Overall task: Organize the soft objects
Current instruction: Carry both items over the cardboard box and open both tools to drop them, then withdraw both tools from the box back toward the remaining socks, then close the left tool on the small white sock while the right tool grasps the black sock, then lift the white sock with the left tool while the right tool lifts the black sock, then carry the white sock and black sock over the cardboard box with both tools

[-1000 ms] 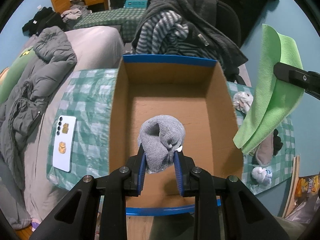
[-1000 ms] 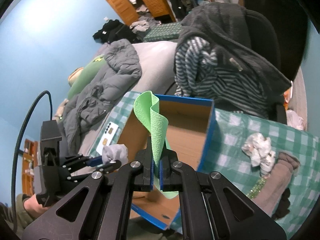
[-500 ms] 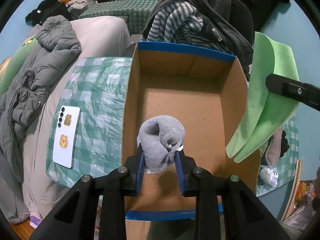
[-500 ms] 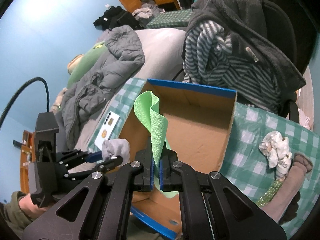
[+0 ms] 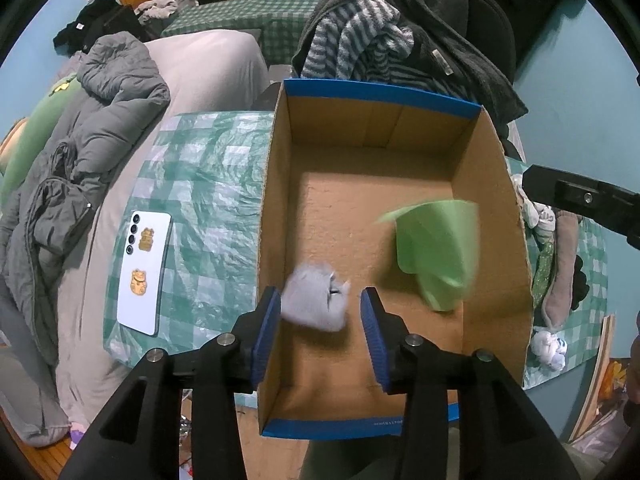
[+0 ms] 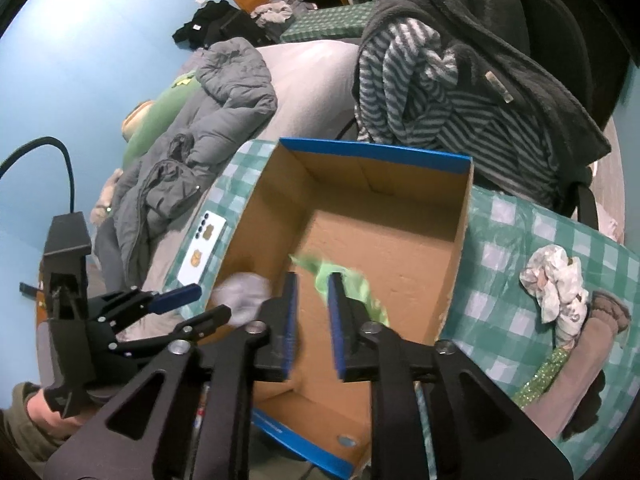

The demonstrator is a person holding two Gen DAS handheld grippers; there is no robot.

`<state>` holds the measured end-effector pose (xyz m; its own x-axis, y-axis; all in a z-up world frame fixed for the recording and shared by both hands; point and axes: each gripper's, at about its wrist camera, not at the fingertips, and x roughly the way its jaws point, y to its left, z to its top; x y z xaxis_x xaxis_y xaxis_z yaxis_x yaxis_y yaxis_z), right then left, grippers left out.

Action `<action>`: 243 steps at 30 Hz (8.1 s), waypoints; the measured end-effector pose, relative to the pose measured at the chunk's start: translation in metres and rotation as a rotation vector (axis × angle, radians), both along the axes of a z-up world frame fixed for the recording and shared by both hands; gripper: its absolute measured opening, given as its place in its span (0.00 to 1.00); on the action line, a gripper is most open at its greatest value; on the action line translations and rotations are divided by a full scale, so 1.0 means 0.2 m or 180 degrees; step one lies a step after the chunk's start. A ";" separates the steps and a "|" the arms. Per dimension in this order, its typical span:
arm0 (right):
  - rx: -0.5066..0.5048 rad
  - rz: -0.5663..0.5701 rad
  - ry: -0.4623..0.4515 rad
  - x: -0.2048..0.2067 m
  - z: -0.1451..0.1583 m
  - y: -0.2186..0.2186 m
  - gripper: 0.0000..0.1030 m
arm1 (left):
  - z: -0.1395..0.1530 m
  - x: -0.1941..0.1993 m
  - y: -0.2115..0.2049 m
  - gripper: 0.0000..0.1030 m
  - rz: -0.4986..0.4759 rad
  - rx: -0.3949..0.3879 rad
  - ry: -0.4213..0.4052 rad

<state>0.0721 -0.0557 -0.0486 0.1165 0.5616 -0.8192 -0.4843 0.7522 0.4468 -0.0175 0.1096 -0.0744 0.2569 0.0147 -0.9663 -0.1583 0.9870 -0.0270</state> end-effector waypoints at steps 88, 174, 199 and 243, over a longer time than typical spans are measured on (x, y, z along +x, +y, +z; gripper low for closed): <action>-0.1179 -0.1189 0.0240 -0.05 -0.43 -1.65 0.59 | -0.34 0.24 -1.22 0.59 -0.0609 -0.0196 0.0577; -0.1379 -0.0807 0.0190 -0.09 -0.65 -1.57 0.39 | -0.52 0.24 -1.35 0.13 -0.0530 -0.0176 0.0578; -0.1234 -0.0714 -0.0130 -0.08 -0.30 -1.43 0.39 | -0.11 0.20 -1.32 0.13 -0.1013 0.0038 0.0081; -0.0972 -0.0032 -0.0469 0.00 0.01 -0.52 0.39 | 0.13 0.13 -0.59 0.13 -0.0631 0.0088 -0.0169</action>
